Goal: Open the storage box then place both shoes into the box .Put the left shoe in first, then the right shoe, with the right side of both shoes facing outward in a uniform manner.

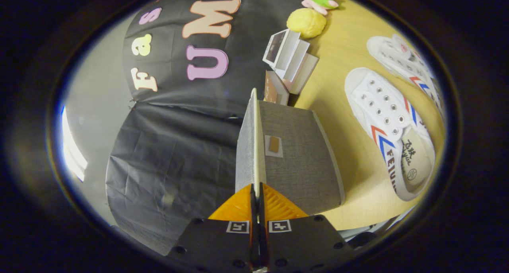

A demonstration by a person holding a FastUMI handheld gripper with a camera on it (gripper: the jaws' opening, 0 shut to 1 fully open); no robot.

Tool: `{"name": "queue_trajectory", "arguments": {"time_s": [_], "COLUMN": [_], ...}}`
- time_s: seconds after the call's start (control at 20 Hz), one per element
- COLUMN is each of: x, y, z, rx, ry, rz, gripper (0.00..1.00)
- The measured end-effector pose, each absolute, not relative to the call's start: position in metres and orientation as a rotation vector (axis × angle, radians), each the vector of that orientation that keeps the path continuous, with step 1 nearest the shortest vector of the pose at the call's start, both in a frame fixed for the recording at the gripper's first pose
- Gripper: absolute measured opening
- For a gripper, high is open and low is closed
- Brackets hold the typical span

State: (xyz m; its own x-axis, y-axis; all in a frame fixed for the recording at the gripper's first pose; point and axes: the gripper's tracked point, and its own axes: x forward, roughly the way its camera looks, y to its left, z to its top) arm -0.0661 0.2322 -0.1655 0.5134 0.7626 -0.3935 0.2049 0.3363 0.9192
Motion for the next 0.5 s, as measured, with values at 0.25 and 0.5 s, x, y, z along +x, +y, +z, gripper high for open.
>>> {"name": "queue_trajectory", "arguments": {"time_s": [0.25, 0.5], "x": [-0.058, -0.047], "y": [0.239, 0.26], "z": [-0.126, -0.079], "rx": [1.153, 1.116], "ry": [0.992, 0.956], "rz": [0.538, 0.623], "gripper": [0.04, 0.05]}}
